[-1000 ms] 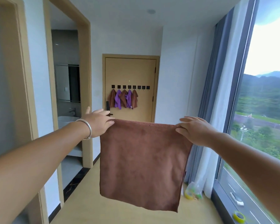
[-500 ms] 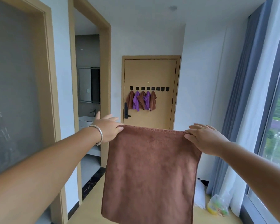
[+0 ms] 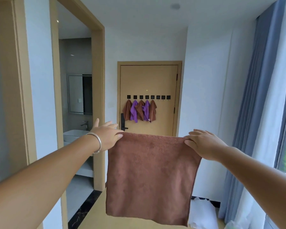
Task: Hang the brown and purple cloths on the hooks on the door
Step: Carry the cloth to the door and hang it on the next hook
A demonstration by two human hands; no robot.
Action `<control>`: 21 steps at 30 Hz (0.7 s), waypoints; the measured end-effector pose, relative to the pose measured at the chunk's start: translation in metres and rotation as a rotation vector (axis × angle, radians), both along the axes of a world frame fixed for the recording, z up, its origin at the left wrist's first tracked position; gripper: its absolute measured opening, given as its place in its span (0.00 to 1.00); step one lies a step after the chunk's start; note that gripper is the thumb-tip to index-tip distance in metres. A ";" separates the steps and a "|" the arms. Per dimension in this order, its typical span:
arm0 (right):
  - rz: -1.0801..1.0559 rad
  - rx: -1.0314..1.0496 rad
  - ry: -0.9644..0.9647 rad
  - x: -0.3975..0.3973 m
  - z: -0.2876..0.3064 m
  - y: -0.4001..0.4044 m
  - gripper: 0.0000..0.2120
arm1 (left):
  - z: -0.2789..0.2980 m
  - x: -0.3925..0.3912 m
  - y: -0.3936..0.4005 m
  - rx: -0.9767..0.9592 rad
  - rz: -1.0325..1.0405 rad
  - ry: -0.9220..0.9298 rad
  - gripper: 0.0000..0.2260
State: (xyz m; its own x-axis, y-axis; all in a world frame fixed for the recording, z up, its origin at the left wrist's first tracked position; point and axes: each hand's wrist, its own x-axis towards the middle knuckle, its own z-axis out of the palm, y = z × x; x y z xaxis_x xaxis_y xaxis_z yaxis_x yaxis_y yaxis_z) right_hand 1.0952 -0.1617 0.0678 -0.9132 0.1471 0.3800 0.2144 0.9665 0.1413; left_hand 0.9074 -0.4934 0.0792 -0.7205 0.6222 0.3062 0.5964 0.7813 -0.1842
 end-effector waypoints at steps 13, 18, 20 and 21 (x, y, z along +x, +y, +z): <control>-0.011 -0.017 -0.044 -0.155 -0.006 0.084 0.23 | -0.002 -0.148 0.083 -0.035 -0.014 -0.032 0.21; 0.003 -0.025 -0.058 -0.224 -0.014 0.142 0.22 | -0.012 -0.215 0.140 -0.054 0.008 -0.054 0.22; 0.014 -0.034 -0.038 -0.251 -0.010 0.168 0.22 | -0.009 -0.240 0.166 -0.048 0.004 -0.055 0.22; 0.017 -0.040 -0.020 -0.263 -0.008 0.181 0.22 | -0.008 -0.253 0.178 -0.047 0.003 -0.050 0.22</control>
